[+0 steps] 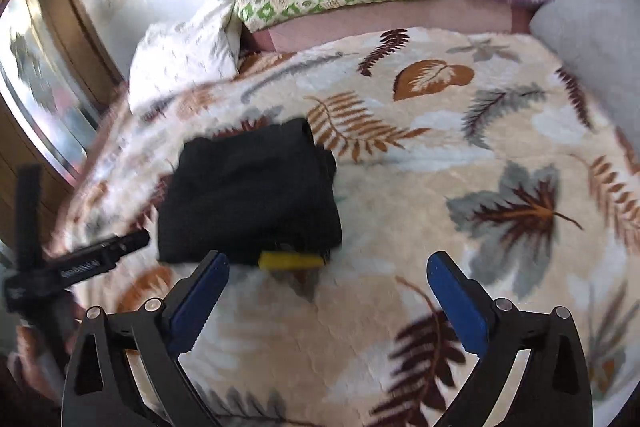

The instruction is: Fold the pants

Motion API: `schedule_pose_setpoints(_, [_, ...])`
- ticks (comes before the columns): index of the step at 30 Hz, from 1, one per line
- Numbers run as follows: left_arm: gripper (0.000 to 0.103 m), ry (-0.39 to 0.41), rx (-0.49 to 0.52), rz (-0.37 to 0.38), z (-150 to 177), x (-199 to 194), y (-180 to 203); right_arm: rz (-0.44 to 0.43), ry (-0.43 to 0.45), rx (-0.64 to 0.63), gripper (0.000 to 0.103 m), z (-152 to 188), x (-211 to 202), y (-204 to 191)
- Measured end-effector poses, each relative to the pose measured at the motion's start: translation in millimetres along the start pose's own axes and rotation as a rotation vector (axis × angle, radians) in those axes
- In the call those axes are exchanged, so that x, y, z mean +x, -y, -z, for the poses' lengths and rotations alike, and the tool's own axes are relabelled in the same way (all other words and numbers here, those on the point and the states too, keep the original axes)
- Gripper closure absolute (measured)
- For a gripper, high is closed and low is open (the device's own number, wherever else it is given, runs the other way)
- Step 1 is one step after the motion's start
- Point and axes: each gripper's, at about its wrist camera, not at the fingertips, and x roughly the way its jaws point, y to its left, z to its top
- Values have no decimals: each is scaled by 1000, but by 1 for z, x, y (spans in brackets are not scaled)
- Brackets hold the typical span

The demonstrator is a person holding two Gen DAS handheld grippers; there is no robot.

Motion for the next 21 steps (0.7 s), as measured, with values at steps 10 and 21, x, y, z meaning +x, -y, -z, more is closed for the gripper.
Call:
schedule_pose_setpoints(10, [23,73,-115,-28,38,-11,-3,91,62,-93,0,36,-30,-22])
schedule_pose_setpoints(21, [23,91,-105,-83,47,-20,5,101,84,-141,0,45,-38,-30])
